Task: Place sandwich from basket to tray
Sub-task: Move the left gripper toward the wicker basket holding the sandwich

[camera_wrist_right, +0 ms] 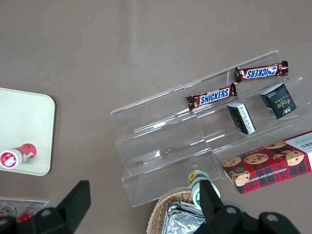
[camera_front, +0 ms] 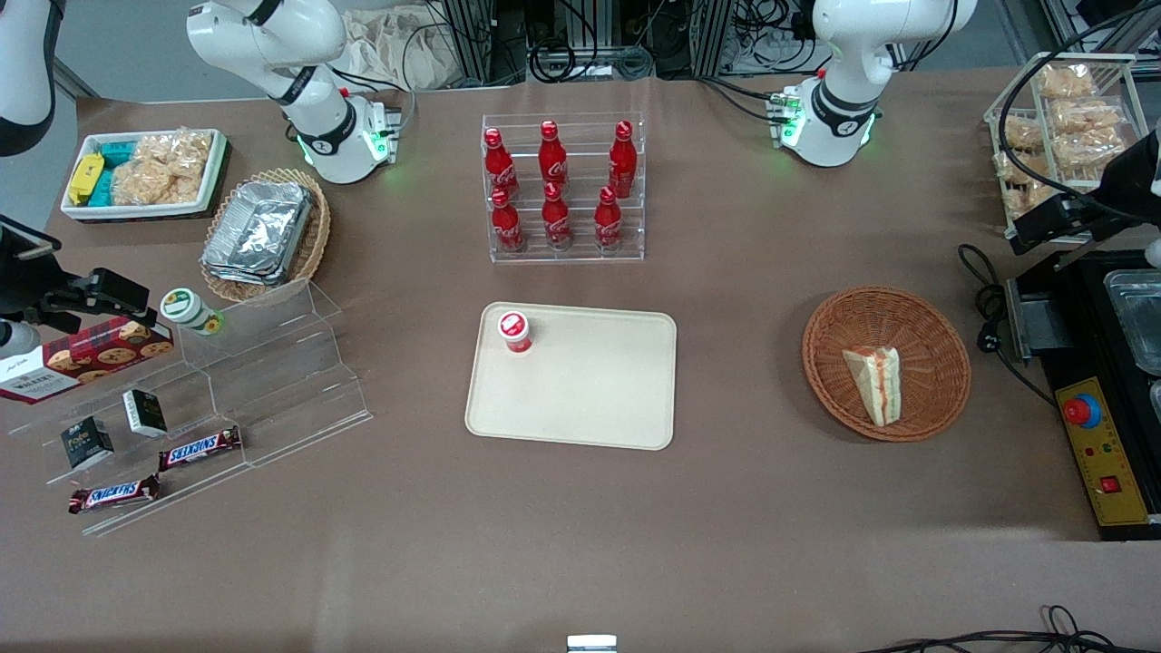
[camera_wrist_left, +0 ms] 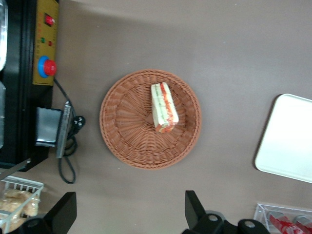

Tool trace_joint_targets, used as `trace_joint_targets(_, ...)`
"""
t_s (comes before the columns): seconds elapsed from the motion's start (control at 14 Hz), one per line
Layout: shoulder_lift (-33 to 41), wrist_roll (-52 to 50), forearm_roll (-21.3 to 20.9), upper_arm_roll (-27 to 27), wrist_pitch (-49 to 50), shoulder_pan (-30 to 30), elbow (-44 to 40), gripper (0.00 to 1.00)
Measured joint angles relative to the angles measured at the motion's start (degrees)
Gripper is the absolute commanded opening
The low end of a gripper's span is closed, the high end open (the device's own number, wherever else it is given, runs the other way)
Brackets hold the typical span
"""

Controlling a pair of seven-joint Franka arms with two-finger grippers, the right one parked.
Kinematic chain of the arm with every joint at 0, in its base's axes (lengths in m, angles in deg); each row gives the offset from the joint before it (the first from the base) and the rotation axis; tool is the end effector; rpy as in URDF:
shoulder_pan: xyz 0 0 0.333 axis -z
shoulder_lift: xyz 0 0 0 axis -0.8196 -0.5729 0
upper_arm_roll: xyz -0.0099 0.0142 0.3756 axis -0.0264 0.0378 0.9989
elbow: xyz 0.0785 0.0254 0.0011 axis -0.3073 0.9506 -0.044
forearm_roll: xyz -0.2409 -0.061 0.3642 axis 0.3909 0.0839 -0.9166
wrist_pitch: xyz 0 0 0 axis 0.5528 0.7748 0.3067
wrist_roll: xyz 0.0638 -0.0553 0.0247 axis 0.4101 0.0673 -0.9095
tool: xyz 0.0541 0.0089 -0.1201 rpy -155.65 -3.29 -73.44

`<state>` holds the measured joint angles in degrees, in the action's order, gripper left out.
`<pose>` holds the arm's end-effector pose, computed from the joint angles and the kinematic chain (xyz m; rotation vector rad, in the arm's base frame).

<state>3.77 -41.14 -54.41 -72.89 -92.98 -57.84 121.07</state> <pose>0.5689 0.0243 0.6553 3.0934 0.2605 0.0657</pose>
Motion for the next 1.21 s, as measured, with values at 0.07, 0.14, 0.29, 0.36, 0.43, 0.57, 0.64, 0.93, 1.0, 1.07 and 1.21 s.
trace_joint_targets(0.07, 0.0, 0.0, 0.21, 0.02, 0.24, 0.0, -0.05, 1.0)
trace_joint_targets(0.14, 0.03, 0.0, 0.28, 0.05, 0.71, -0.01, -0.07, 1.0)
trace_joint_targets(0.29, 0.0, 0.0, 0.34, 0.12, 0.89, -0.03, -0.23, 1.0)
trace_joint_targets(0.36, -0.11, 0.0, 0.34, 0.16, 1.06, -0.03, -0.24, 1.0)
trace_joint_targets(0.43, -0.31, 0.0, 0.34, 0.19, 1.27, -0.03, -0.24, 1.0)
trace_joint_targets(0.57, -0.94, 0.0, 0.35, 0.22, 1.85, -0.04, -0.25, 1.0)
trace_joint_targets(0.64, -1.51, 0.0, 0.35, 0.23, 2.12, -0.04, -0.24, 1.0)
trace_joint_targets(0.93, -3.72, 0.0, 0.35, 0.23, 2.13, -0.04, -0.25, 1.0)
trace_joint_targets(1.0, -3.81, 0.0, 0.35, 0.23, 2.13, -0.04, -0.25, 1.0)
trace_joint_targets(1.07, -3.81, 0.0, 0.35, 0.23, 2.13, -0.05, -0.27, 1.0)
trace_joint_targets(1.21, -3.97, 0.0, 0.35, 0.23, 2.14, -0.04, -0.3, 1.0)
